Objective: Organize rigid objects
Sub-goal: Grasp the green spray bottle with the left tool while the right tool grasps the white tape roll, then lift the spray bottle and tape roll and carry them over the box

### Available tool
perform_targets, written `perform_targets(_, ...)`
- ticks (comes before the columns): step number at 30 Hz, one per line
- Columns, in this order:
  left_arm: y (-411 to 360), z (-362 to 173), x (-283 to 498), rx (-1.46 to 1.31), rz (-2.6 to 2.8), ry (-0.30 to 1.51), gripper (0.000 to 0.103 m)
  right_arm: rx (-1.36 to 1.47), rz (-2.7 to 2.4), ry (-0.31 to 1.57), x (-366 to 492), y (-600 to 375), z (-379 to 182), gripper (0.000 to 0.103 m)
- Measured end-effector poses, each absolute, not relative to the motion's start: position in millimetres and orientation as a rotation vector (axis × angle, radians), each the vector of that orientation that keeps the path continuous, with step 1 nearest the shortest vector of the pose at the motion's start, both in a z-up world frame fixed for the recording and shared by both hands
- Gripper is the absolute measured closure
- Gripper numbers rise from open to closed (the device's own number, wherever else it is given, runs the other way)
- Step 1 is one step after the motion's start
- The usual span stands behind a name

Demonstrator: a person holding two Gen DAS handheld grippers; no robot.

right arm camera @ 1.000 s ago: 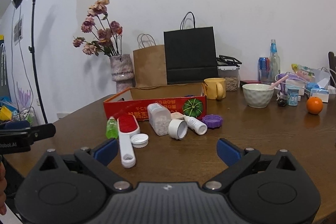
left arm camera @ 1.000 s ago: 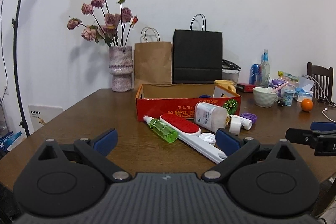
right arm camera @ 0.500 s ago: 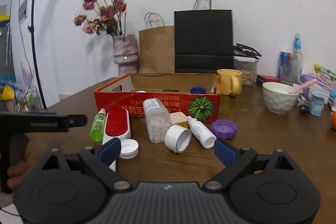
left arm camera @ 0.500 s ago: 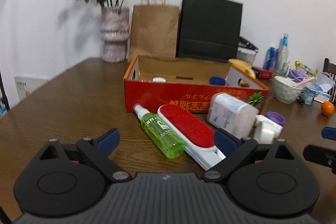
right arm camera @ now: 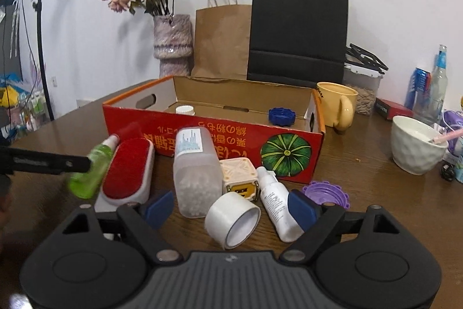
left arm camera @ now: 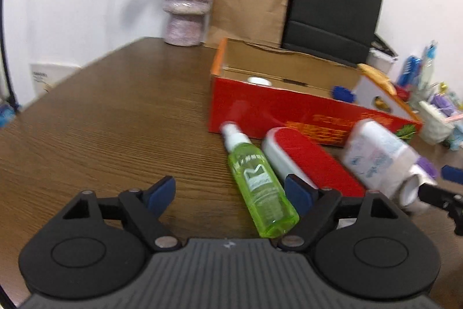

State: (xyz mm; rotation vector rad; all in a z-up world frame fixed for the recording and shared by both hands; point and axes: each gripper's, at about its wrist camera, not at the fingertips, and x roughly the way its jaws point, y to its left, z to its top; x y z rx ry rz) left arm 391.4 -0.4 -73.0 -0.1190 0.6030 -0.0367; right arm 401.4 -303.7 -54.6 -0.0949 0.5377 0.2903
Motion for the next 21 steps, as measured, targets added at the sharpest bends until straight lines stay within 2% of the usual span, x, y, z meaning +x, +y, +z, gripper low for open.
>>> perform_targets(3, -2, -67, 394, -0.072, 0.001, 0.593, 0.019, -0.103, 0.303, 0.552, 408, -302, -60, 0.021)
perform_targets(5, -7, -65, 401, -0.059, -0.020, 0.586, 0.020, -0.100, 0.318, 0.567, 412, -302, -64, 0.026)
perform_targets(7, -14, -68, 413, -0.045, -0.034, 0.609, 0.025, -0.100, 0.342, 0.585, 417, -301, -66, 0.040)
perform_targets(8, -17, -70, 418, -0.038, -0.036, 0.619, 0.029, -0.101, 0.351, 0.594, 418, -301, -68, 0.042)
perform_targets(9, -19, -73, 423, -0.029, -0.037, 0.636, 0.037, -0.106, 0.354, 0.602, 420, -300, -69, 0.046)
perform_targets(10, -20, -76, 427, -0.022, -0.022, 0.649, 0.053, -0.111, 0.356, 0.614, 421, -299, -71, 0.054)
perform_targets(12, -20, -82, 430, -0.008, 0.001, 0.660, 0.069, -0.107, 0.368, 0.627, 423, -300, -74, 0.058)
perform_targets(13, -18, -83, 430, -0.025, -0.004, 0.657, 0.071, -0.102, 0.369, 0.625, 423, -301, -74, 0.058)
perform_targets(21, -20, -80, 412, -0.030, -0.014, 0.637, 0.072, -0.067, 0.350, 0.601, 415, -307, -67, 0.059)
